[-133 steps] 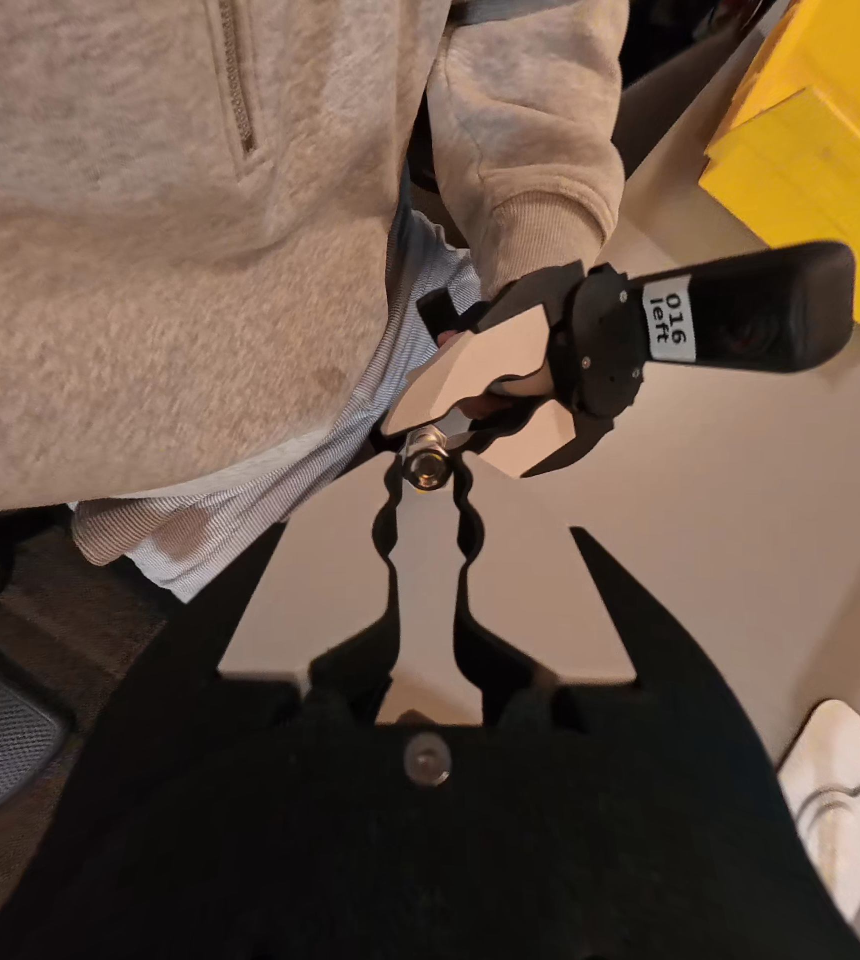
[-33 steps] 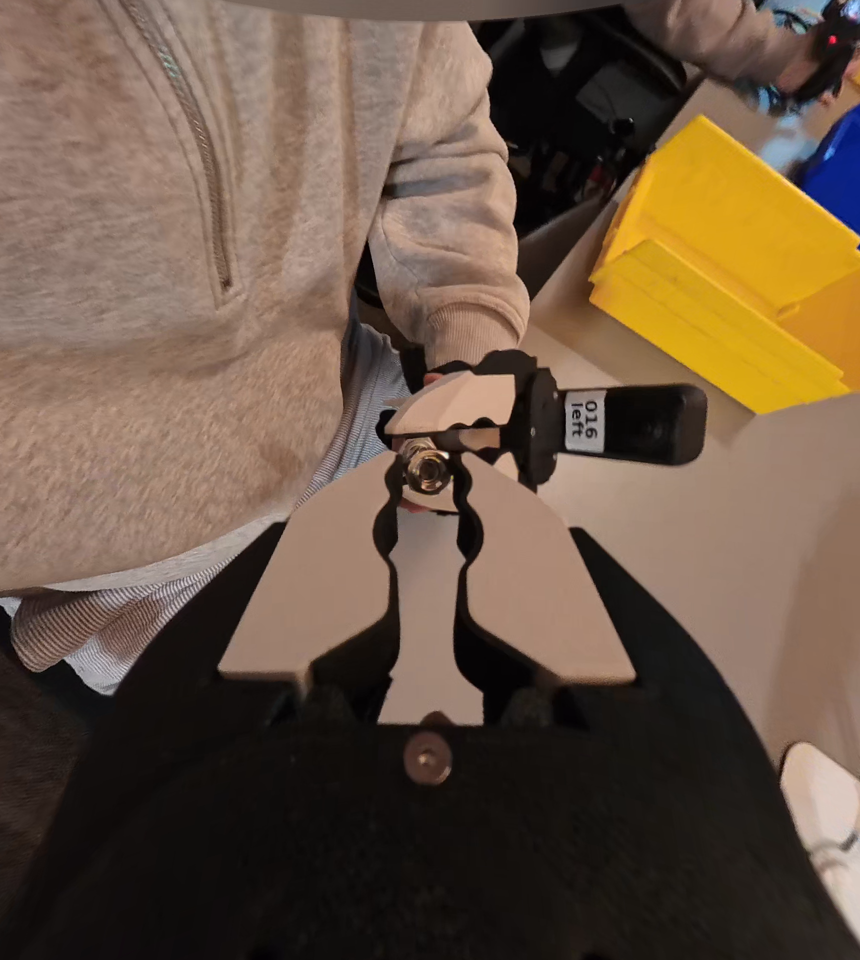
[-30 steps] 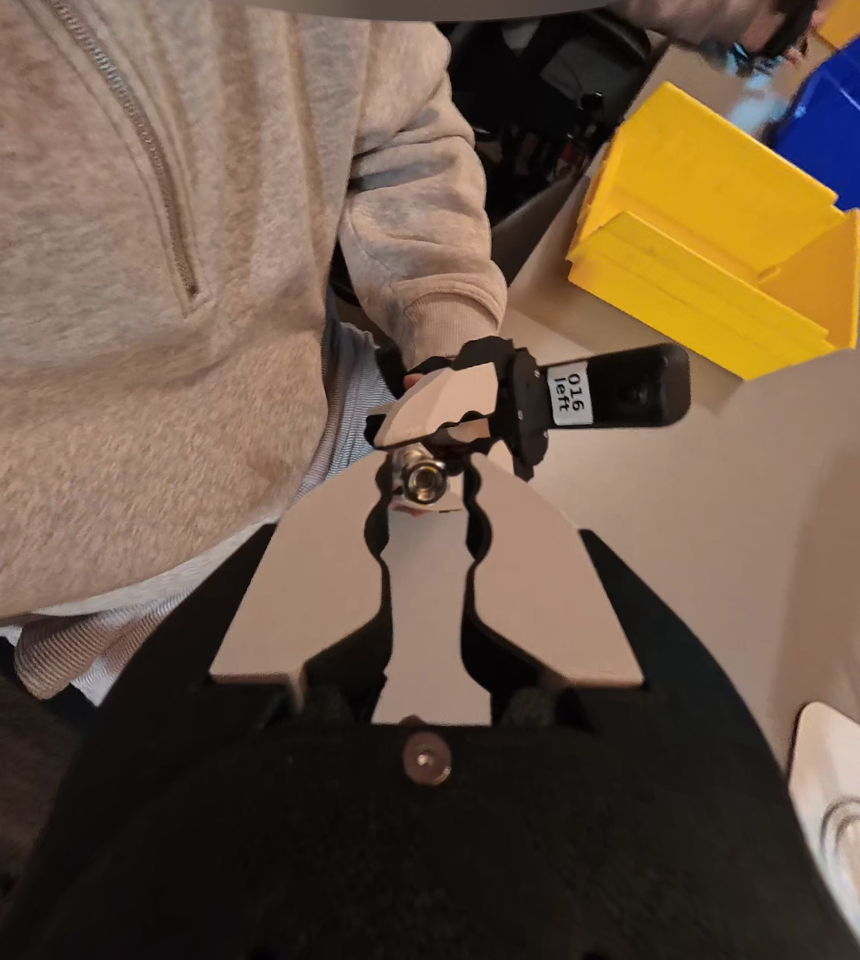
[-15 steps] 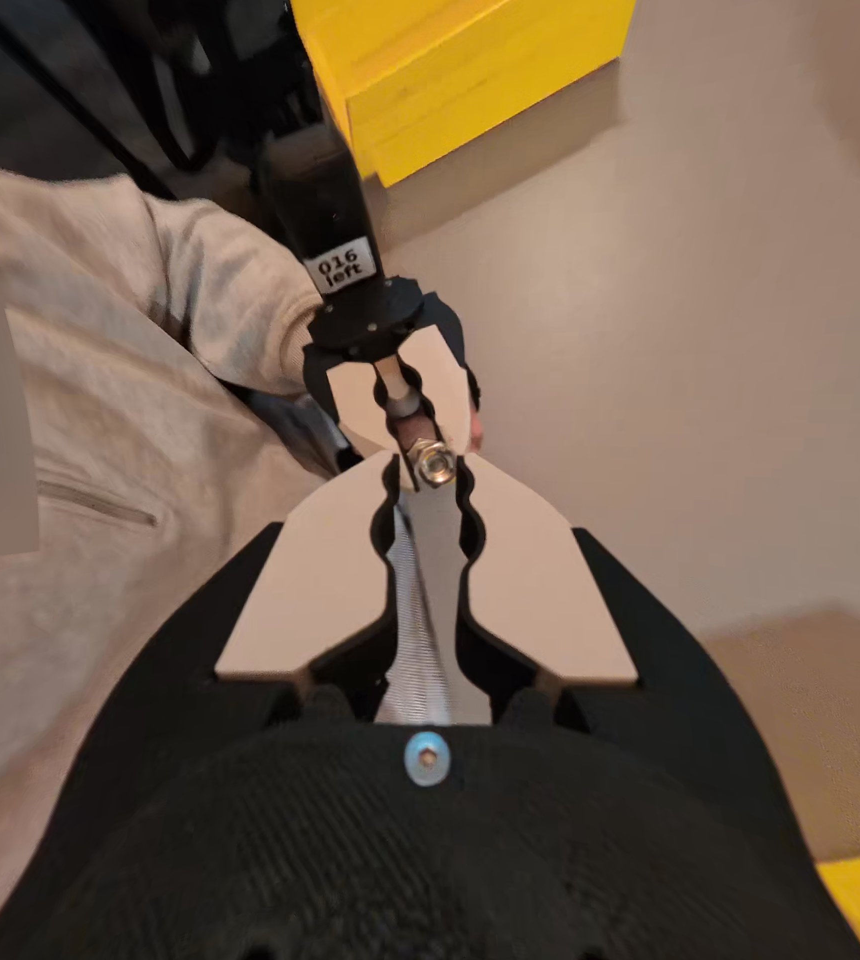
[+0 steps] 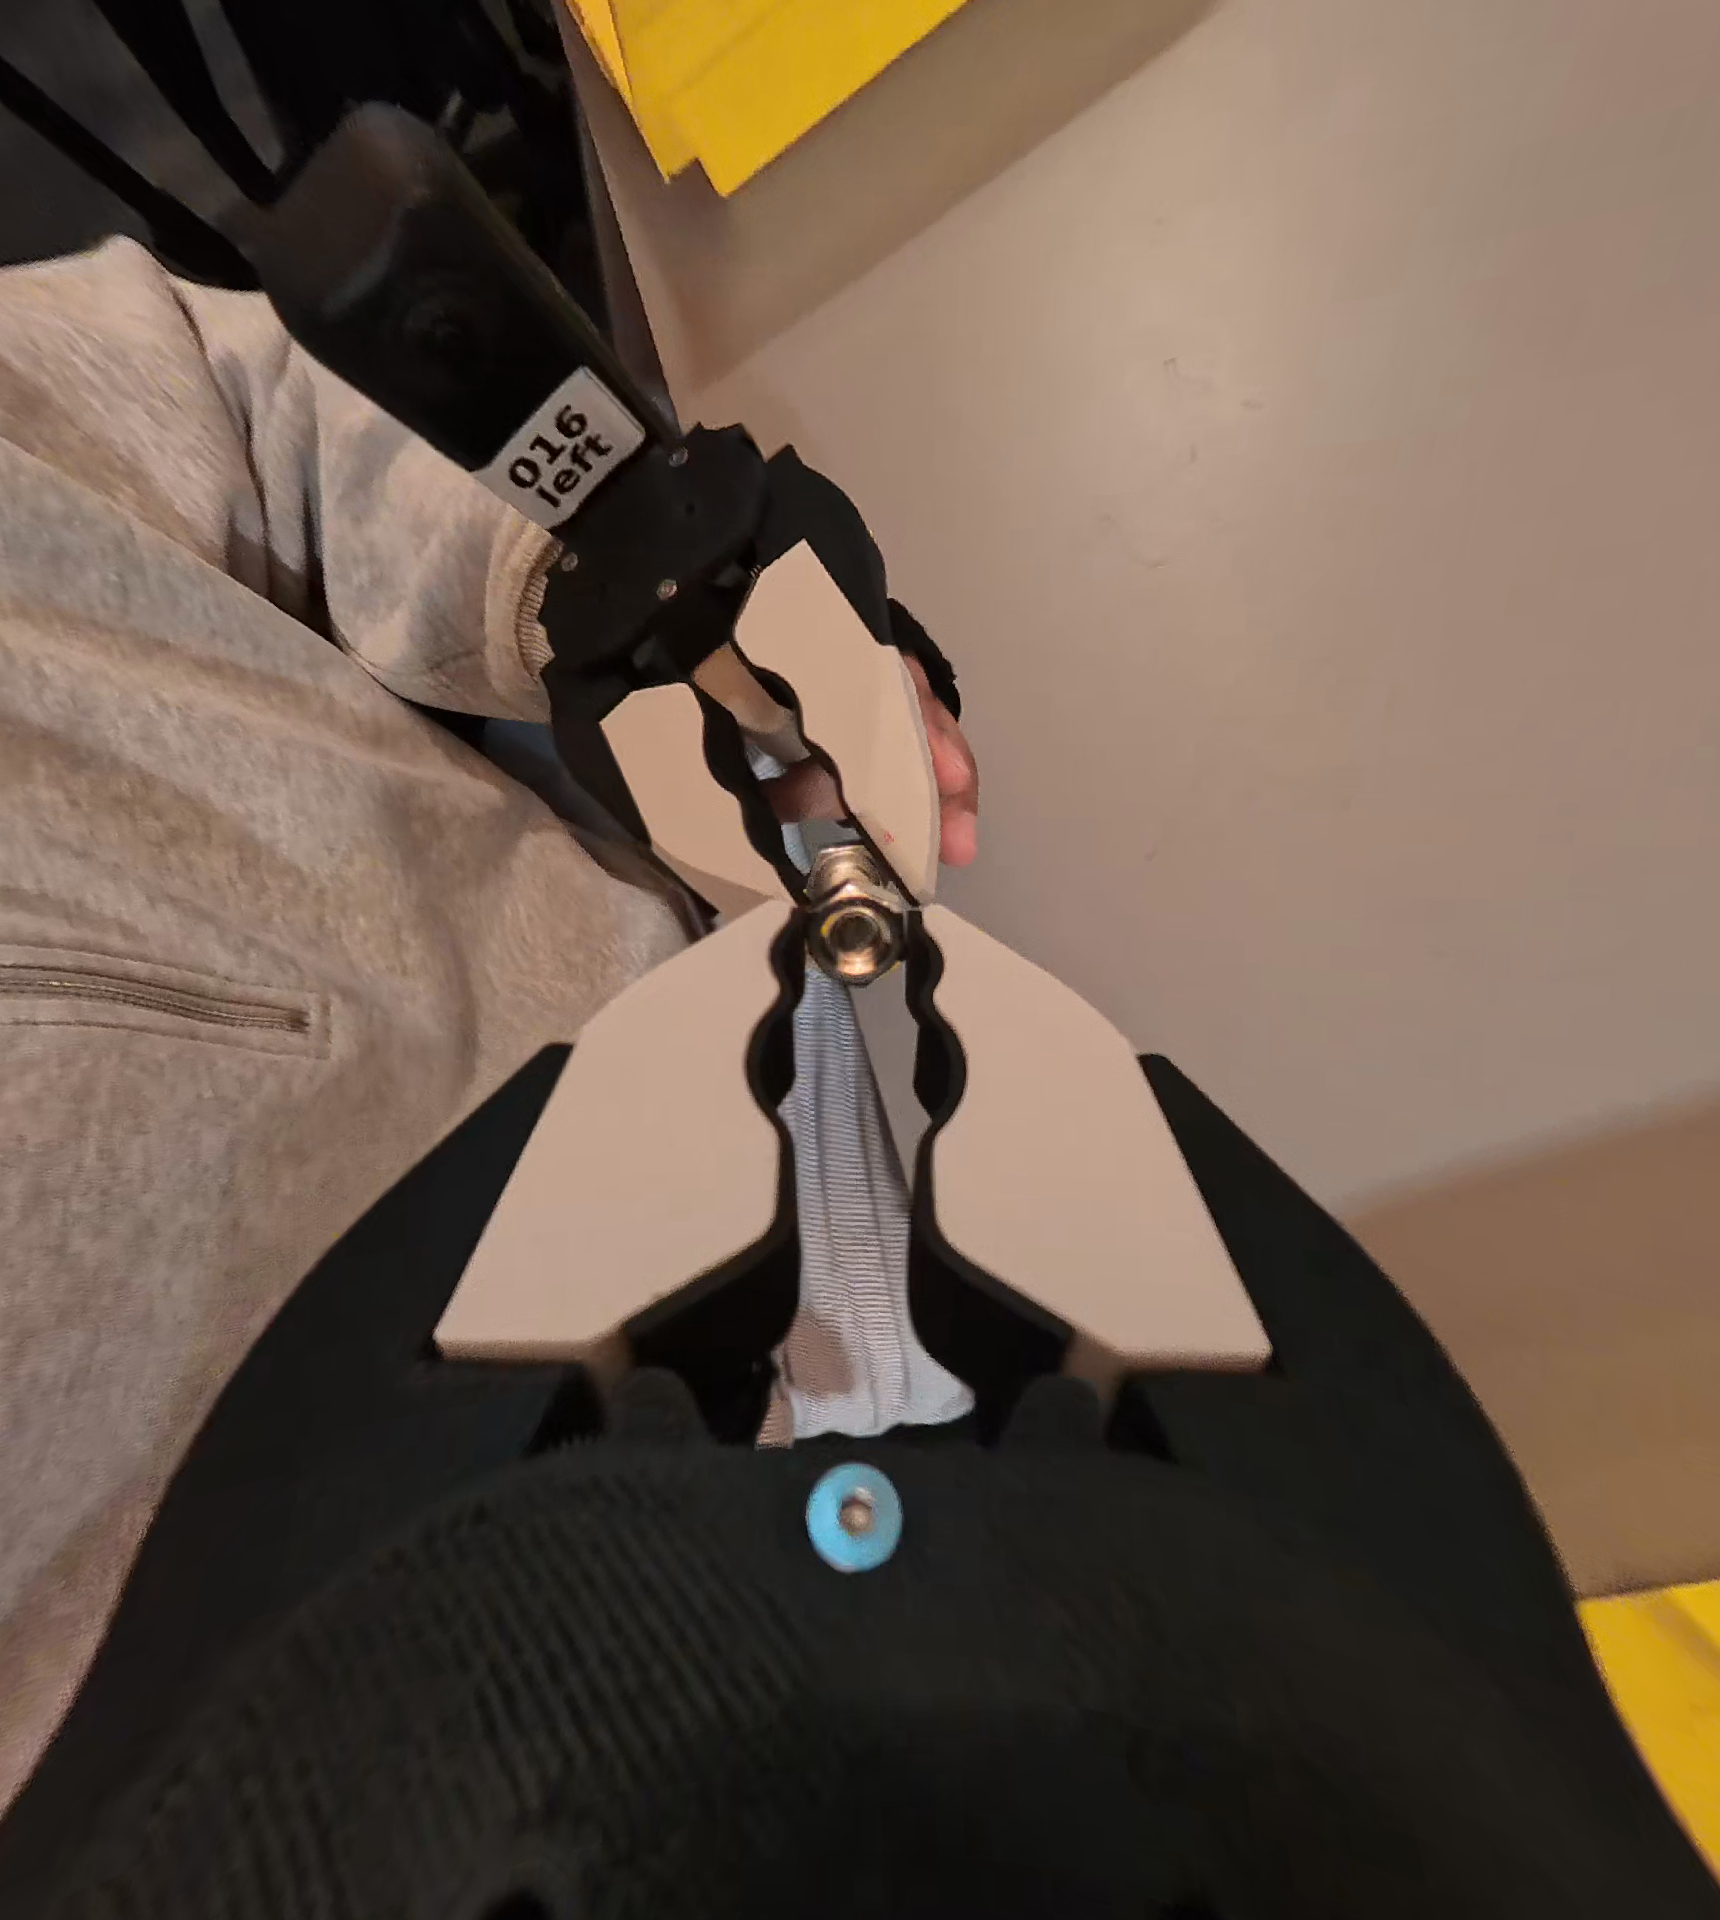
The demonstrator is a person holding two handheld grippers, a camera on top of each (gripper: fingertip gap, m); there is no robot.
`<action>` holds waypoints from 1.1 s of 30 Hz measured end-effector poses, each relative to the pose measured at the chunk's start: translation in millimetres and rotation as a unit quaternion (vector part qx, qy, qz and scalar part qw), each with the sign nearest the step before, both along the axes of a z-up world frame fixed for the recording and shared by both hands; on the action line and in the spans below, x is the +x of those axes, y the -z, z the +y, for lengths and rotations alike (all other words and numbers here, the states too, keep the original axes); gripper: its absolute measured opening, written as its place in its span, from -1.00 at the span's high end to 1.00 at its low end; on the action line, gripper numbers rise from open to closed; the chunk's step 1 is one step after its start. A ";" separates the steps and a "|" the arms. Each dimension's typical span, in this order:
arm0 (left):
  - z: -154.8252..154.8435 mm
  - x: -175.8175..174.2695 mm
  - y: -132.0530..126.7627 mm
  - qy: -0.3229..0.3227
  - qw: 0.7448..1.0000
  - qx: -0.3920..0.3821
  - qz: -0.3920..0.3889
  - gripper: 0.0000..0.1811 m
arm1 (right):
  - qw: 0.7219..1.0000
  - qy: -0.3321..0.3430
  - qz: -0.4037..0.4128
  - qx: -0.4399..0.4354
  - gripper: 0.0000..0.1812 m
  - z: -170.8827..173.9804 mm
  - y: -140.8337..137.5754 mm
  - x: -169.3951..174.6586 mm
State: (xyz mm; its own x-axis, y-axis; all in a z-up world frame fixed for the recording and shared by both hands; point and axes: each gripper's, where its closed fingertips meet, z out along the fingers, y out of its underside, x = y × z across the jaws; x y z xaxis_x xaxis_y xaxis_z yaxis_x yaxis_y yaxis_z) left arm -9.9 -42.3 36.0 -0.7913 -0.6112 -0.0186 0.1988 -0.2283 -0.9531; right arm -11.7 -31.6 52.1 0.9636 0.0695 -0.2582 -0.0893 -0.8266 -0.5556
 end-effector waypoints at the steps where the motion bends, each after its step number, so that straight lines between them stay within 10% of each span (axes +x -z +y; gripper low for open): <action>1: -0.3 -0.3 -0.1 0.003 1.000 -0.002 0.001 0.79 | 1.000 -0.005 -0.010 -0.002 0.80 -0.2 0.0 -0.2; 17: -6.5 -13.6 -9.1 0.084 0.994 -0.049 0.041 0.80 | 0.979 -0.173 -0.095 0.059 0.80 -6.8 -8.9 -12.1; 33: -21.7 -32.2 -2.2 0.215 0.970 -0.063 0.097 0.80 | 0.873 -0.400 -0.217 0.178 0.80 -23.6 -3.7 -30.4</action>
State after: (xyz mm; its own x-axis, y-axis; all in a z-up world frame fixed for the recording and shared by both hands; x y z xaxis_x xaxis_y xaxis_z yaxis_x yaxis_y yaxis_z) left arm -42.0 -64.0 38.1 -0.9544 -0.2120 0.2100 -0.1214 -0.3667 -0.9224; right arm -42.1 -55.2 55.8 0.5722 0.7660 0.2930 0.7192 -0.2970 -0.6282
